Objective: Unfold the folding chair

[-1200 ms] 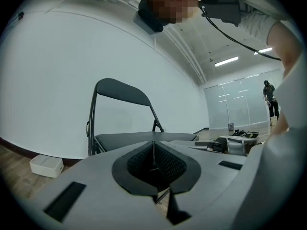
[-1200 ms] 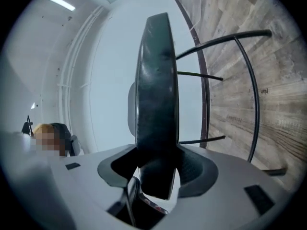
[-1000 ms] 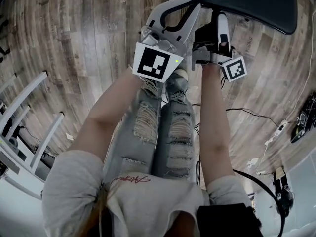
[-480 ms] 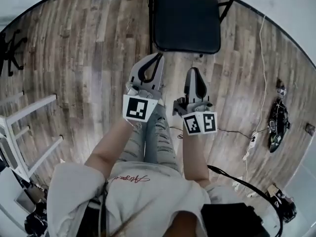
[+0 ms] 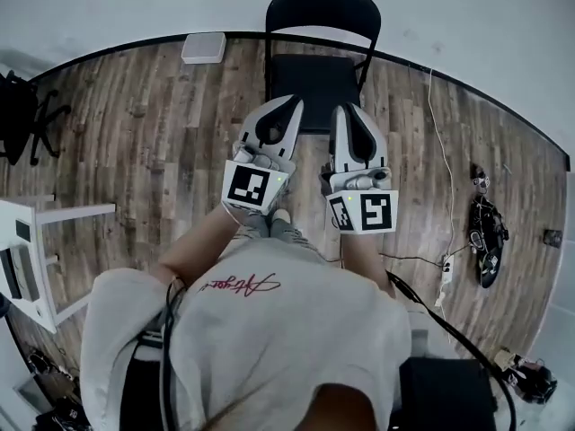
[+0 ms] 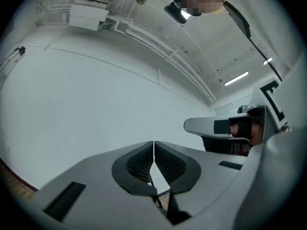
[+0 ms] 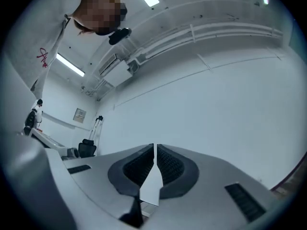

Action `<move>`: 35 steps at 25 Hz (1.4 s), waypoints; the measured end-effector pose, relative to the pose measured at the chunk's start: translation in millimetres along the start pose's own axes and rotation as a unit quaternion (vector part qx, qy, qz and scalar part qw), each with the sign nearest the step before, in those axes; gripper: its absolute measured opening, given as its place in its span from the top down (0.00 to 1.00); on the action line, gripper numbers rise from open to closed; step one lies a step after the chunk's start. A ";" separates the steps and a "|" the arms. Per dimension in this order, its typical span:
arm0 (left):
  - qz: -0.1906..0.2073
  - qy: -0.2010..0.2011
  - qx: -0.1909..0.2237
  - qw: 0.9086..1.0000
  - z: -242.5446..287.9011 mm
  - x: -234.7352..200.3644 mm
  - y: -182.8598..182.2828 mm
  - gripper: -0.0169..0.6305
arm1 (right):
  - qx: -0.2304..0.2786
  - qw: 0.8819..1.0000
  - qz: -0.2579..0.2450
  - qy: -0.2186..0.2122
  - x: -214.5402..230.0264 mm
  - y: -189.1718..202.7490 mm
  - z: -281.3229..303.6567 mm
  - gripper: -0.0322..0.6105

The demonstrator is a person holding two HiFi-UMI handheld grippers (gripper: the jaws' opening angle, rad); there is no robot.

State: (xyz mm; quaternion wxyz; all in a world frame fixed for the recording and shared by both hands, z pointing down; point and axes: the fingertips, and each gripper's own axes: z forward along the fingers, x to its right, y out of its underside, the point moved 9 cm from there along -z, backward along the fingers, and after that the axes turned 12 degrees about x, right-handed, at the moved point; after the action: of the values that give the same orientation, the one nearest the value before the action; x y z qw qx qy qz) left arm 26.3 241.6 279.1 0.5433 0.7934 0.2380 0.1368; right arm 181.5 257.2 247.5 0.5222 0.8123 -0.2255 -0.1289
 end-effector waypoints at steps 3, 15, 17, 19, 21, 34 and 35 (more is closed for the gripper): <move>0.012 -0.003 0.015 1.000 -1.8 -3.6 -11.7 0.94 | -0.012 1.000 -0.005 0.000 -8.6 2.1 -0.7 0.90; 0.006 0.005 0.001 1.000 -20.1 -15.1 -18.1 0.94 | -0.032 0.999 -0.003 -0.002 -31.7 16.2 2.6 0.92; 0.001 0.006 0.000 1.000 -21.0 -13.2 -18.1 0.94 | -0.033 0.999 -0.002 0.000 -32.0 16.7 1.9 0.92; 0.001 0.011 0.000 1.000 -21.3 -11.5 -18.0 0.94 | -0.033 0.999 -0.004 0.002 -32.0 16.8 1.7 0.92; 0.001 0.015 0.002 1.000 -20.0 -11.5 -18.1 0.94 | -0.035 0.999 -0.009 0.005 -31.5 16.7 2.6 0.92; 0.004 0.010 0.004 1.000 -21.3 -17.0 -17.5 0.94 | -0.049 0.998 -0.031 0.013 -35.7 17.6 0.4 0.92; 0.003 0.010 0.003 1.000 -21.6 -15.7 -16.9 0.94 | -0.049 0.998 -0.031 0.011 -35.6 17.6 -0.5 0.92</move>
State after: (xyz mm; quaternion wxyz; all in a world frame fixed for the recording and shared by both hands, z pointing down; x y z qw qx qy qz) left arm -1.1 255.6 272.2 0.5377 0.7946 0.2413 0.1460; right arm 146.9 269.1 262.8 0.5596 0.7937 -0.1877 -0.1469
